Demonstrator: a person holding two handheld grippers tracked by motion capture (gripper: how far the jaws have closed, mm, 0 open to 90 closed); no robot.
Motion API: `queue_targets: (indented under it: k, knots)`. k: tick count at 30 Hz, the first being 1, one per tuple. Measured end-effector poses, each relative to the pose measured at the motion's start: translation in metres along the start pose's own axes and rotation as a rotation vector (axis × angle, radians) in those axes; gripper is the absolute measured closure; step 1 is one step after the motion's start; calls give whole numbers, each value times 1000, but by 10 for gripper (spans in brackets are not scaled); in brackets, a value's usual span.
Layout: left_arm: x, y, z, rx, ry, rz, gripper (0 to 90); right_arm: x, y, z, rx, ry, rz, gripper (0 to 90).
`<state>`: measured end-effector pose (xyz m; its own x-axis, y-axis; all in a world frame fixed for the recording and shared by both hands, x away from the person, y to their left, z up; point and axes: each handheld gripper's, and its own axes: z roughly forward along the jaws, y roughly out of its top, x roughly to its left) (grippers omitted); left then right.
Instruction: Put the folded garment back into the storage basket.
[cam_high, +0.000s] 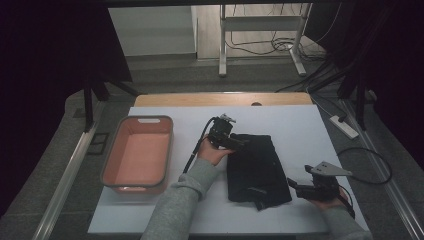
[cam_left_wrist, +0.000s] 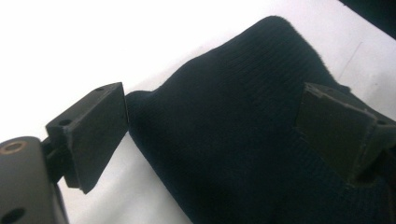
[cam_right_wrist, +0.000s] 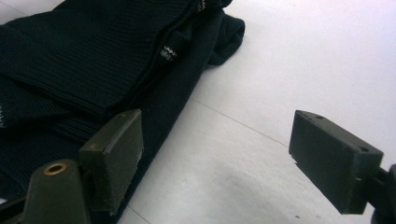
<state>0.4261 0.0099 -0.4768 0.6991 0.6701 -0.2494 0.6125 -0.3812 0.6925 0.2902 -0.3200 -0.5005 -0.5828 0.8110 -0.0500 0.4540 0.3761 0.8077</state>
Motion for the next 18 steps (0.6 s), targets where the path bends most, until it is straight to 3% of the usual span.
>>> queue_targets:
  k: [11, 18]
  knots:
    - [15, -4, 14, 43, 27, -40, 91, 1, 0, 2, 10, -3, -9, 184]
    - [19, -5, 22, 59, 16, -50, 87, 0, -1, 2, 15, -8, -10, 184]
